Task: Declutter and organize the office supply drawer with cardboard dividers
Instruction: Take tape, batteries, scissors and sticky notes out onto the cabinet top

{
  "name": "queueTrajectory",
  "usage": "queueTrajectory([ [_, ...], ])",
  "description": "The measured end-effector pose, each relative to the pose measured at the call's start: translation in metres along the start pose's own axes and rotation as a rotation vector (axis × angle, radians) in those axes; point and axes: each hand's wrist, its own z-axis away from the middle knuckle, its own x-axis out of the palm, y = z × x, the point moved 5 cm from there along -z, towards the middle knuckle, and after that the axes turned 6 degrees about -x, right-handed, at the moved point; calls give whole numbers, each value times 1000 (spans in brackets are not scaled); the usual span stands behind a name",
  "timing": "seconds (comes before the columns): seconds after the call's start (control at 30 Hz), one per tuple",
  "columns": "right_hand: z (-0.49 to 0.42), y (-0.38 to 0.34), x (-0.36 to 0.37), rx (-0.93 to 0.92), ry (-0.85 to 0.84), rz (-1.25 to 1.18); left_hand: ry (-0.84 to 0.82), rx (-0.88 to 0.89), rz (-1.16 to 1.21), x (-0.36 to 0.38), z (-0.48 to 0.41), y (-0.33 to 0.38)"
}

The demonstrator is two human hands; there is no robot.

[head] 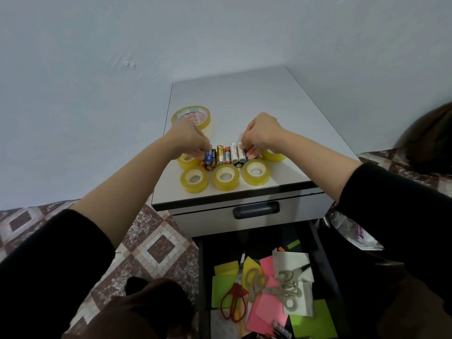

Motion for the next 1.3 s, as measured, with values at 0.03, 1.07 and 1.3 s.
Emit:
queueTrajectory([
  [0.03, 1, 0, -1, -2, 10, 7, 9, 4, -7, -1, 1, 0],
  [1.07, 173, 136, 65, -141, -129, -237, -149, 153, 375, 137, 156, -119],
  [1.3, 176, 224, 115, 7, -216, -72, -275, 36, 268, 206, 159, -176],
])
